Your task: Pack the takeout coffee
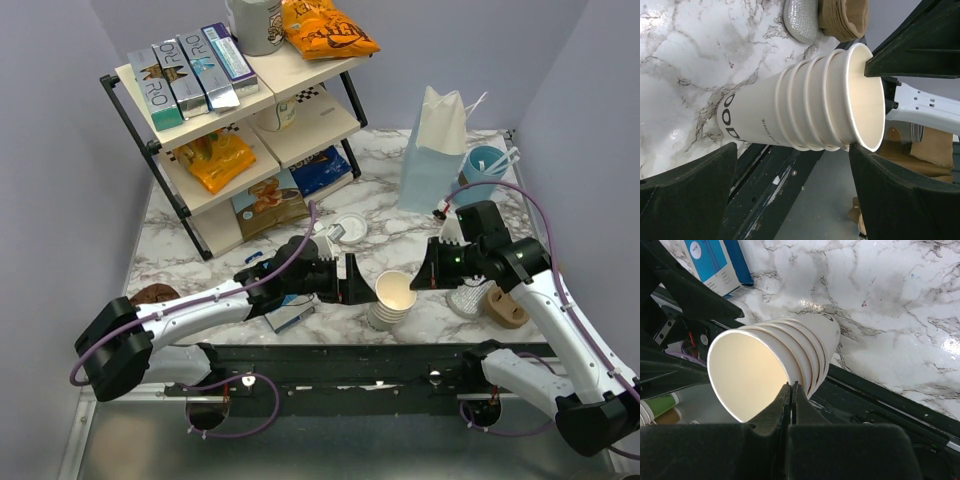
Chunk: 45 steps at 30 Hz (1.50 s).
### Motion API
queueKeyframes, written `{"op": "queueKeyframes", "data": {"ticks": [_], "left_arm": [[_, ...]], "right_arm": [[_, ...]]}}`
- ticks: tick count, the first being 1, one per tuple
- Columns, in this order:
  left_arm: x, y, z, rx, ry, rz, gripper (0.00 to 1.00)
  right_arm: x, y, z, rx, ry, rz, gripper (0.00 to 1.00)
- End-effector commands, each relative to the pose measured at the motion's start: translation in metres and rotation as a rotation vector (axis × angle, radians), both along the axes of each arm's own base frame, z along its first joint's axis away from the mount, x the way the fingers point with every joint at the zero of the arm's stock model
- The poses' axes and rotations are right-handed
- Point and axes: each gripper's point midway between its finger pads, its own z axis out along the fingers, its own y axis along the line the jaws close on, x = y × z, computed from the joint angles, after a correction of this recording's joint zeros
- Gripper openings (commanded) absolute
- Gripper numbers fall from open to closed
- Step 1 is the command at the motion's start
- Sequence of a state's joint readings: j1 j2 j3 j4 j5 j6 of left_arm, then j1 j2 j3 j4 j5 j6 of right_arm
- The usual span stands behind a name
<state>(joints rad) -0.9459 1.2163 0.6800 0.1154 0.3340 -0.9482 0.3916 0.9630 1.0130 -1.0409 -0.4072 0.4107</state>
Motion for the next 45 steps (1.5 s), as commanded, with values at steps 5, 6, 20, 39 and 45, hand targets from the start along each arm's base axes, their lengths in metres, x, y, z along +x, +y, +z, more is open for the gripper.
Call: {"op": "queueKeyframes", "data": {"ticks": [5,6,20,39,45], "left_arm": [[0.004,-0.004,-0.01,0.041,0.004,0.012,0.99],[0.005,-0.003,-0.013,0.055,0.0,0.02,0.99],[0.01,0.0,-0.026,0.103,0.008,0.049,0.99],[0.03,0.004,-0.001,0.155,-0.058,0.123,0.99],[0.044,0.012,-0.006,0.257,-0.065,0.191,0.99]], "right_arm": [[0.007,0.015,0.035,0.12,-0.076,-0.016,0.01],[0.007,0.017,0.038,0.135,-0.081,-0.019,0.01],[0.006,0.028,0.055,0.223,-0.071,-0.029,0.01],[0.047,-0.055,0.146,-0.037,-0.498,-0.392,0.01],[0.054,-0.102,0.11,-0.221,-0.477,-0.602,0.01]]}}
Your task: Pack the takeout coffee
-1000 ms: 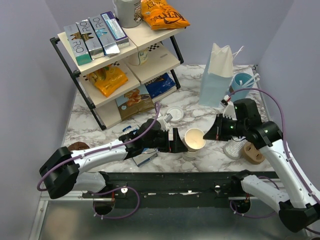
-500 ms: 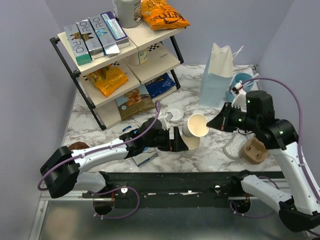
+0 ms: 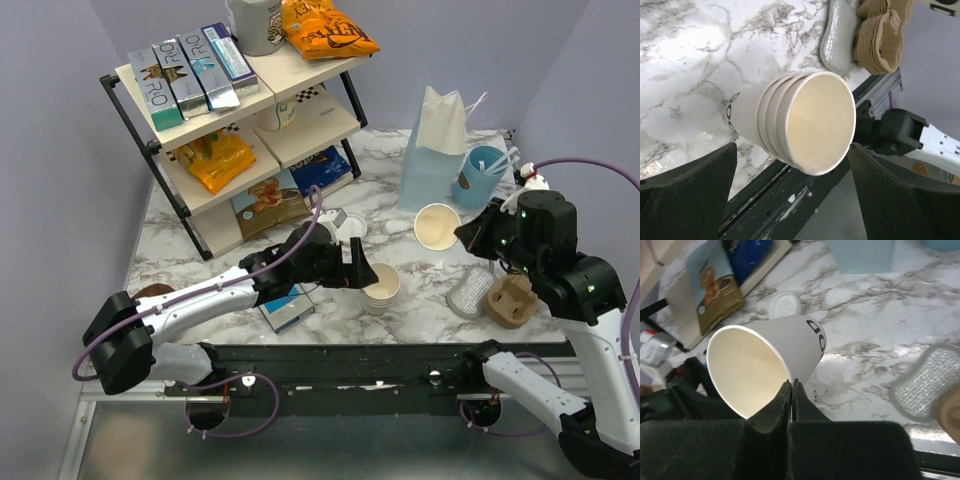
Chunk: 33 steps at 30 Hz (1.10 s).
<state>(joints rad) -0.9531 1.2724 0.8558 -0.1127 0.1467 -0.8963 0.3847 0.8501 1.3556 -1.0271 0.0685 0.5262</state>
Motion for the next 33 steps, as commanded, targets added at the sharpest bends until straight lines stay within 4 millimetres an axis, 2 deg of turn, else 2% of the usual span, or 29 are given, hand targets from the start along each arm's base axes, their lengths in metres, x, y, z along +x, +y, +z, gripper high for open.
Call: {"op": "queueKeyframes", "data": {"ticks": [1,3,4,9,15,16,20,24,28,29,31,32,33], "left_arm": [[0.011,0.009,-0.008,0.103,-0.017,0.058,0.99],[0.011,0.008,-0.015,0.131,-0.008,0.046,0.99],[0.013,0.006,-0.012,0.131,-0.011,0.041,0.99],[0.012,0.0,-0.029,0.203,0.034,0.009,0.89],[0.013,0.0,-0.036,0.25,0.039,0.001,0.71],[0.017,0.002,-0.034,0.264,0.026,0.018,0.64],[0.016,0.003,-0.039,0.307,0.029,0.016,0.55],[0.016,0.0,-0.046,0.343,0.034,0.005,0.5],[0.019,-0.003,-0.043,0.367,0.011,0.012,0.45],[0.019,-0.003,-0.044,0.376,0.012,0.006,0.42],[0.02,-0.003,-0.049,0.399,0.015,0.002,0.36],[0.021,-0.002,-0.049,0.416,0.014,0.003,0.33],[0.022,-0.001,-0.054,0.439,0.018,0.001,0.3]], "right_arm": [[0.0,-0.042,-0.046,-0.122,0.086,-0.209,0.01],[0.002,-0.044,-0.064,-0.13,0.123,-0.218,0.01],[0.002,-0.045,-0.082,-0.13,0.173,-0.214,0.01],[0.008,-0.046,-0.126,-0.103,0.272,-0.214,0.01],[0.005,-0.03,-0.17,-0.033,0.392,-0.139,0.01],[0.004,-0.025,-0.177,-0.02,0.422,-0.113,0.01],[0.007,-0.015,-0.194,0.016,0.474,-0.058,0.01],[0.01,-0.015,-0.205,0.018,0.499,-0.059,0.01],[0.009,-0.02,-0.206,0.005,0.491,-0.077,0.01],[0.009,-0.022,-0.207,0.001,0.489,-0.081,0.02],[0.01,-0.022,-0.203,0.0,0.477,-0.079,0.13],[0.008,-0.022,-0.204,-0.005,0.485,-0.079,0.21],[0.009,-0.023,-0.2,-0.007,0.479,-0.078,0.36]]}}
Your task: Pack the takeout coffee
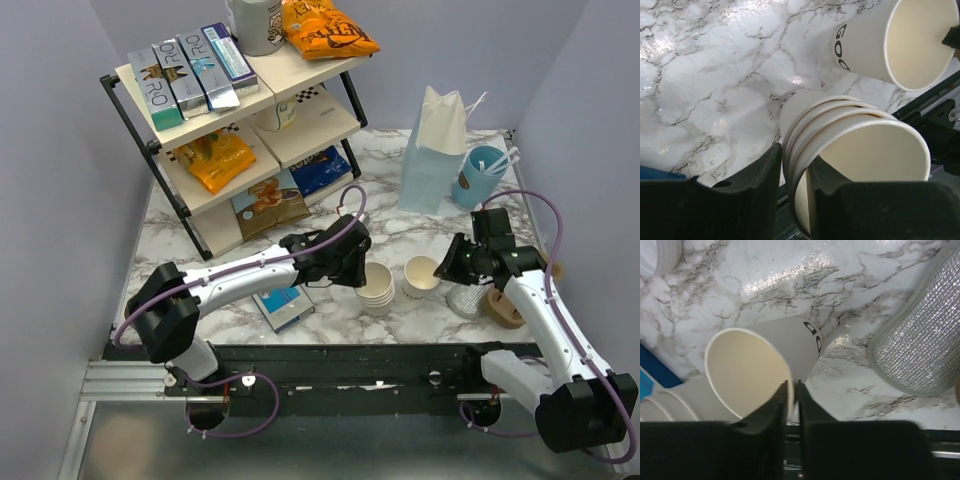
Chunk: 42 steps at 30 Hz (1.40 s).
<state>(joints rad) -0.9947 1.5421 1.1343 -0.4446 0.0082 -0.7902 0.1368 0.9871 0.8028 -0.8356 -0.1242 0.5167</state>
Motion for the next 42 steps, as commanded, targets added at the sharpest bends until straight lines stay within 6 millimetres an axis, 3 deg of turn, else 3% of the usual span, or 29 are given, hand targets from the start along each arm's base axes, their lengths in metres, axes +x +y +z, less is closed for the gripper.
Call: {"op": "queueKeyframes", "data": {"ticks": [1,9,12,15,23,24,26,27,29,31,32,33,35,39,42], "left_arm": [[0.008,0.006,-0.008,0.104,-0.021,0.005,0.23],[0.02,0.008,-0.006,0.174,-0.044,0.03,0.17],[0.035,0.012,0.0,0.223,-0.089,0.07,0.17],[0.051,0.007,0.004,0.239,-0.109,0.084,0.17],[0.114,-0.014,0.014,0.231,-0.148,0.112,0.14],[0.121,-0.013,0.007,0.248,-0.146,0.123,0.14],[0.138,-0.018,0.018,0.222,-0.18,0.137,0.14],[0.143,-0.021,0.013,0.229,-0.182,0.128,0.16],[0.155,-0.028,0.021,0.201,-0.195,0.127,0.17],[0.165,-0.029,0.011,0.237,-0.196,0.137,0.18],[0.173,-0.029,0.019,0.245,-0.214,0.153,0.18],[0.177,-0.029,0.008,0.269,-0.199,0.148,0.18],[0.186,-0.032,0.013,0.257,-0.204,0.142,0.18],[0.196,-0.041,0.003,0.245,-0.188,0.121,0.24],[0.198,-0.042,0.004,0.249,-0.189,0.122,0.39]], "right_arm": [[0.003,-0.001,0.007,-0.005,-0.03,0.018,0.42],[0.005,-0.014,0.025,-0.059,-0.091,-0.018,0.66],[0.007,-0.018,0.046,-0.066,-0.179,-0.042,0.77],[0.005,-0.02,0.068,-0.062,-0.274,-0.054,0.81],[-0.011,-0.016,0.093,-0.025,-0.419,-0.019,0.82],[-0.012,-0.016,0.094,-0.02,-0.426,-0.021,0.82],[-0.016,-0.013,0.094,-0.005,-0.437,-0.007,0.82],[-0.017,-0.013,0.095,0.0,-0.44,-0.007,0.82],[-0.018,-0.012,0.095,0.002,-0.448,-0.005,0.83],[-0.018,-0.009,0.095,0.021,-0.446,-0.002,0.84],[-0.018,-0.007,0.094,0.028,-0.442,0.006,0.83],[-0.018,-0.006,0.093,0.033,-0.44,0.012,0.84],[-0.018,-0.002,0.092,0.048,-0.435,0.026,0.83],[-0.016,-0.002,0.095,0.047,-0.442,0.027,0.84],[-0.016,-0.002,0.096,0.047,-0.442,0.027,0.84]]}}
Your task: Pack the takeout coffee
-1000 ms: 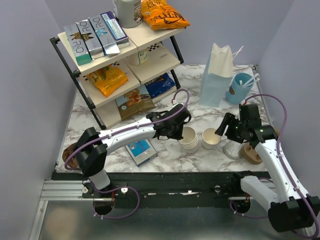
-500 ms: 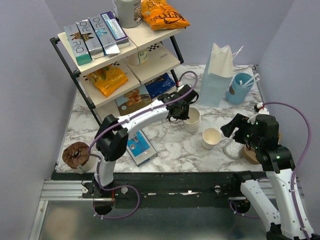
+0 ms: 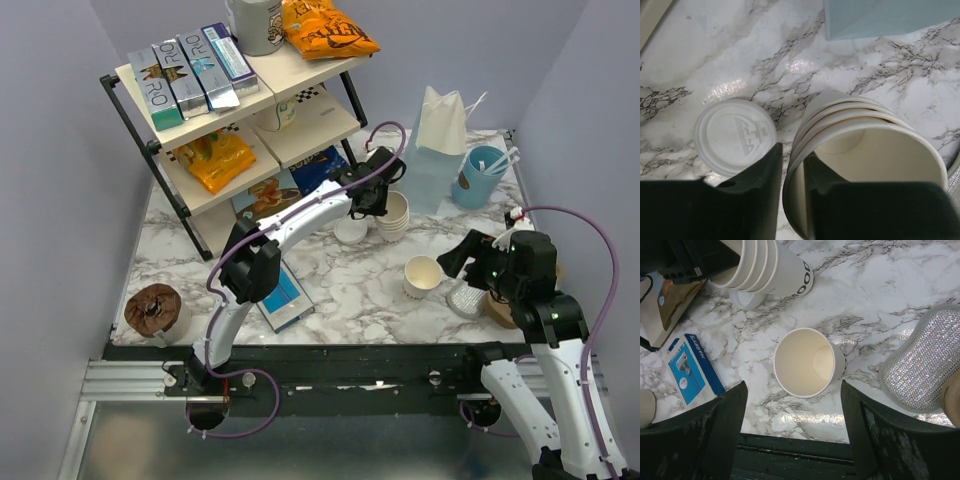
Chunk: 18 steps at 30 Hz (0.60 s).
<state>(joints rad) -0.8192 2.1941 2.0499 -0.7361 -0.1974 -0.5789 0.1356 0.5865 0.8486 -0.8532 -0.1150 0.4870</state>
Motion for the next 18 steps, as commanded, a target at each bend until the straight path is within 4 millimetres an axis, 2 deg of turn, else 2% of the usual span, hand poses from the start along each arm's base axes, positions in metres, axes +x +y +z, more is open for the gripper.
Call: {"op": "queueKeyframes", "data": {"ticks": [1,4,7,11,13,14,15,17,18], "left_arm": [[0.001,0.002,-0.005,0.03,0.018,-0.022,0.49],[-0.004,-0.003,0.001,-0.002,0.032,-0.048,0.63],[-0.007,-0.008,0.013,-0.037,0.029,-0.073,0.7],[-0.02,-0.018,0.035,-0.115,0.037,-0.138,0.83],[-0.025,-0.018,0.054,-0.149,0.013,-0.151,0.99],[-0.026,-0.017,0.053,-0.153,0.012,-0.151,0.99],[-0.029,-0.014,0.067,-0.17,-0.007,-0.151,0.99],[-0.033,-0.009,0.066,-0.169,-0.014,-0.156,0.99],[-0.037,-0.005,0.077,-0.181,-0.033,-0.16,0.99]], "right_arm": [[0.003,0.003,0.003,0.011,-0.013,0.016,0.84],[0.003,0.003,0.007,0.005,-0.028,0.025,0.83],[0.006,0.002,0.022,-0.009,-0.061,0.029,0.85],[0.006,0.005,0.037,-0.007,-0.097,0.059,0.86],[0.003,0.006,0.041,-0.01,-0.105,0.07,0.86],[0.003,0.005,0.044,-0.014,-0.111,0.066,0.86],[0.001,0.004,0.044,-0.017,-0.109,0.064,0.86],[-0.003,0.002,0.047,-0.026,-0.128,0.058,0.86],[-0.004,0.001,0.046,-0.026,-0.131,0.056,0.86]]}}
